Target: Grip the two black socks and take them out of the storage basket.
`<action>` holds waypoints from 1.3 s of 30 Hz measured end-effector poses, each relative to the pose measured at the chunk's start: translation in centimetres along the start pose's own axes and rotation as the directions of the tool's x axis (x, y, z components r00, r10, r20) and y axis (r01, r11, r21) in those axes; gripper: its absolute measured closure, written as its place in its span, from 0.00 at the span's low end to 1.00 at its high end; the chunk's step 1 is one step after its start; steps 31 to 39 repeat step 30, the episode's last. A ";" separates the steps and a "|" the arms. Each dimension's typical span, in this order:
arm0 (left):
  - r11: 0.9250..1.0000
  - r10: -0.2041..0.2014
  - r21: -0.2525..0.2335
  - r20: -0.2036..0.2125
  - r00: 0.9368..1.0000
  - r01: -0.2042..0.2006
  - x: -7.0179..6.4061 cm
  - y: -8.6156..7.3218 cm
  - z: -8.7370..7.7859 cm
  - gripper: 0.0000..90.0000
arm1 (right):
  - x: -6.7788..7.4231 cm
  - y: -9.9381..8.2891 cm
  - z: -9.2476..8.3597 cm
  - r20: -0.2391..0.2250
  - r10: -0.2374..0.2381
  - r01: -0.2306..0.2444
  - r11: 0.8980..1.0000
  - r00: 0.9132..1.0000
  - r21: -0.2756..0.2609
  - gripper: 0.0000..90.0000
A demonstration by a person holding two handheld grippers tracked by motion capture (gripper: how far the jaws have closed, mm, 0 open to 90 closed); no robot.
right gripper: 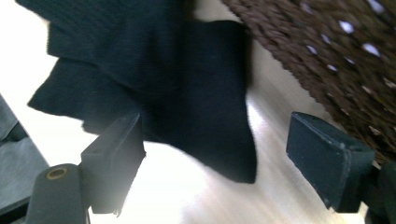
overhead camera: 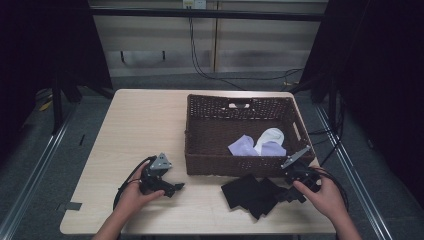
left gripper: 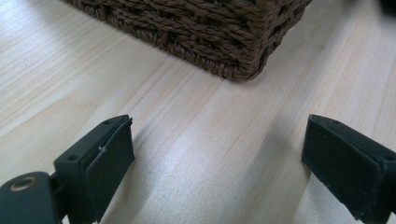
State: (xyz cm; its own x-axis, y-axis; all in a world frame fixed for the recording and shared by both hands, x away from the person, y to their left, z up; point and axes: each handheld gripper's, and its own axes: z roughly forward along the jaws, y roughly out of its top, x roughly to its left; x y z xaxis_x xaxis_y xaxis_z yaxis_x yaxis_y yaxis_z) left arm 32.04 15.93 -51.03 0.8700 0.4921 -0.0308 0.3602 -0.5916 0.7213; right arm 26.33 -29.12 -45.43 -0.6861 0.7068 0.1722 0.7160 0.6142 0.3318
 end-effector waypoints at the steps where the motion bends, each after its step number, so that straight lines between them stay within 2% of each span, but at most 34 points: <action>1: 1.000 0.001 0.003 -0.002 1.000 -0.001 0.0 0.0 0.0 0.09 | -0.1 -0.3 0.2 -0.001 0.012 -0.012 1.000 1.000 -0.018 0.21; 3: 1.000 0.000 0.001 -0.001 1.000 0.000 0.0 0.0 0.0 0.09 | -0.5 -1.0 0.5 0.005 0.029 -0.028 0.999 1.000 -0.046 0.21; 7: 1.000 0.000 0.000 0.000 1.000 0.000 0.0 0.0 0.0 0.09 | -1.2 -2.2 0.9 0.039 0.009 -0.004 0.994 0.999 -0.111 0.21; 9: 1.000 0.000 0.000 0.000 1.000 0.000 0.0 0.0 0.0 0.09 | -1.7 -2.8 1.0 -0.006 0.019 -0.020 0.982 1.000 -0.189 0.19; 10: 1.000 -0.001 0.001 0.000 1.000 0.001 0.0 0.0 0.0 0.09 | -2.0 -3.1 1.1 -0.007 0.023 -0.024 0.974 1.000 -0.225 0.19; 11: 1.000 -0.001 0.001 0.000 1.000 0.001 0.0 0.0 0.0 0.09 | -2.2 -3.5 1.3 0.022 0.017 -0.011 0.972 1.000 -0.234 0.20; 12: 1.000 -0.001 0.001 0.000 1.000 0.001 0.0 0.0 0.0 0.09 | -2.1 -3.8 1.4 0.037 0.008 0.001 0.974 0.999 -0.225 0.21; 15: 1.000 0.000 0.000 0.000 1.000 0.000 0.0 0.0 0.0 0.09 | -2.2 -4.4 2.0 0.050 -0.018 0.030 0.966 0.999 -0.255 0.17; 16: 1.000 0.000 0.000 0.000 1.000 0.000 0.0 0.0 0.0 0.09 | -2.1 -4.5 2.2 0.061 -0.038 0.053 0.962 0.997 -0.269 0.16; 19: 1.000 0.000 0.000 0.000 1.000 0.000 0.0 0.0 0.0 0.09 | -1.9 -4.8 2.3 0.070 -0.033 0.052 0.956 0.997 -0.290 0.15; 21: 1.000 0.000 0.000 0.000 1.000 0.000 0.0 0.0 0.0 0.09 | -1.7 -5.0 2.5 0.096 -0.041 0.069 0.949 0.995 -0.308 0.14; 23: 1.000 0.000 0.000 0.000 1.000 0.000 0.0 0.0 0.0 0.09 | -1.3 -5.2 2.7 0.129 -0.058 0.094 0.949 0.990 -0.302 0.13; 24: 1.000 0.000 0.000 0.000 1.000 0.000 0.0 0.0 0.0 0.09 | -1.2 -5.2 2.8 0.130 -0.064 0.102 0.947 0.989 -0.306 0.12; 39: 1.000 0.000 0.000 0.000 1.000 0.000 0.0 0.0 0.0 0.09 | -1.1 -5.3 2.9 0.140 -0.050 0.093 0.944 0.989 -0.316 0.12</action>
